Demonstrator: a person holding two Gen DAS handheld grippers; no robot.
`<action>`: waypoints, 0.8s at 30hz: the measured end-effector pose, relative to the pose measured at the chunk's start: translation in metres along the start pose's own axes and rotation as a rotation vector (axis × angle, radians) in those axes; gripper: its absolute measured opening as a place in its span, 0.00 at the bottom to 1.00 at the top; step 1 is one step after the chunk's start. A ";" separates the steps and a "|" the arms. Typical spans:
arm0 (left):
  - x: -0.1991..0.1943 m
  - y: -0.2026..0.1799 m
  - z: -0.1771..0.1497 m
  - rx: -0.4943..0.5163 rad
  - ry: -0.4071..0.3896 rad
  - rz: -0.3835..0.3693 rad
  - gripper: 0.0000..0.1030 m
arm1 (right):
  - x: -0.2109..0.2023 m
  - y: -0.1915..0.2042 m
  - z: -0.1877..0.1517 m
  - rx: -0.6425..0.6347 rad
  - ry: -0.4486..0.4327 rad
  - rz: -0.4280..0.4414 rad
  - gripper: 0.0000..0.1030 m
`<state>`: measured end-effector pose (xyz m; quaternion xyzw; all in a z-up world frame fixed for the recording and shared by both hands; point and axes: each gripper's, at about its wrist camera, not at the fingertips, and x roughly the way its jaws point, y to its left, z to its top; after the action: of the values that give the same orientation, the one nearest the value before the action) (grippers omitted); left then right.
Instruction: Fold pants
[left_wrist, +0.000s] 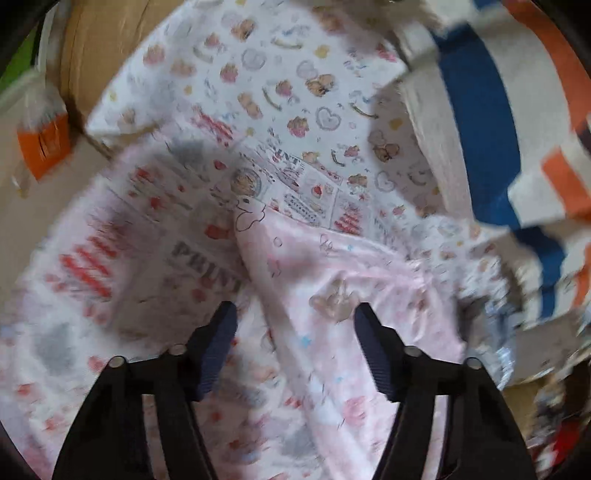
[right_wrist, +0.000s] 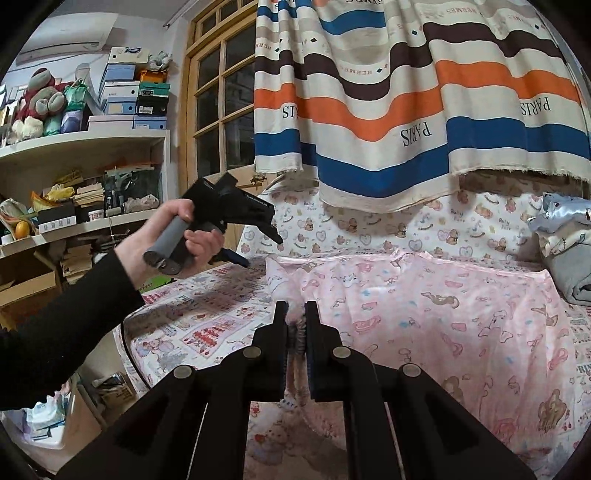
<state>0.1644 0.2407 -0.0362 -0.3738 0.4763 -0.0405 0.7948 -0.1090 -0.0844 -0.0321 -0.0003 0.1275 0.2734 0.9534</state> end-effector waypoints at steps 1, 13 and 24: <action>0.004 0.004 0.004 -0.025 0.003 -0.003 0.59 | -0.001 -0.001 0.000 0.003 -0.001 -0.002 0.08; 0.026 0.013 0.040 -0.059 -0.112 0.058 0.02 | -0.004 0.000 -0.002 0.019 0.007 0.036 0.08; -0.021 0.009 0.055 0.033 -0.248 0.198 0.02 | 0.010 0.035 -0.010 -0.010 0.039 0.188 0.08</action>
<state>0.1934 0.2866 -0.0116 -0.3139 0.4084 0.0766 0.8537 -0.1213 -0.0500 -0.0419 0.0015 0.1441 0.3621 0.9209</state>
